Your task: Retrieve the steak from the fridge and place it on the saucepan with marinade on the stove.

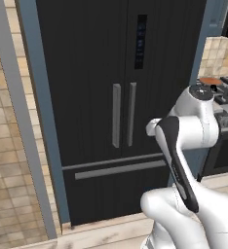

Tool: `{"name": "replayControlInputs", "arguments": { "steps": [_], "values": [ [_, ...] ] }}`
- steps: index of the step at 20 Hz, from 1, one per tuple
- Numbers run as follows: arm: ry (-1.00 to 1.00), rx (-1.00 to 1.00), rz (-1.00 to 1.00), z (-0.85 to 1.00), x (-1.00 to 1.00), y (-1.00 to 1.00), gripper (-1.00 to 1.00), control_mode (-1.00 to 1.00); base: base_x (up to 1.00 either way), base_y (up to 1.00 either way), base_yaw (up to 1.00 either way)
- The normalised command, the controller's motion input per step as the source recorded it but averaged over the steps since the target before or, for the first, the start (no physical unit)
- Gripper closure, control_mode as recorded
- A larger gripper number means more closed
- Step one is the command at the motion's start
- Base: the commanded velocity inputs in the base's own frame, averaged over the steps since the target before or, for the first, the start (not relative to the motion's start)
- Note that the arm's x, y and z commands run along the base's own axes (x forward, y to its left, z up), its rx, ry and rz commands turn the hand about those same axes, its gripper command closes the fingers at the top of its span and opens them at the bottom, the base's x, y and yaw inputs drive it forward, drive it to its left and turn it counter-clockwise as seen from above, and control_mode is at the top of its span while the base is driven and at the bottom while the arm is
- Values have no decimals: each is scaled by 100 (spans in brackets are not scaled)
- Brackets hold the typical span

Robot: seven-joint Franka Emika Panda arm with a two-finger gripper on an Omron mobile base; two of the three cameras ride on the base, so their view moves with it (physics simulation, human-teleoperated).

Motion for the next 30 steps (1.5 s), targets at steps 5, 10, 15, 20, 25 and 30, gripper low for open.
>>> {"name": "replayControlInputs", "arguments": {
  "steps": [5, 10, 15, 20, 25, 30],
  "values": [
    [-1, 0, 1, -3, 100, 0, -100, -100, 0, 0, 0],
    [-19, 0, 6, -11, 93, 0, -100, -100, 0, 0, 0],
    [-18, 0, 2, -8, 89, 0, -100, -100, 0, 0, 0],
    [0, 0, 0, 0, 78, 0, -100, -100, 0, 0, 0],
    [-2, -1, 0, -2, 71, 0, -100, -100, 0, 0, 0],
    [-5, -1, 0, -13, 67, 0, -100, -100, 0, 0, 0]
  ]
}}
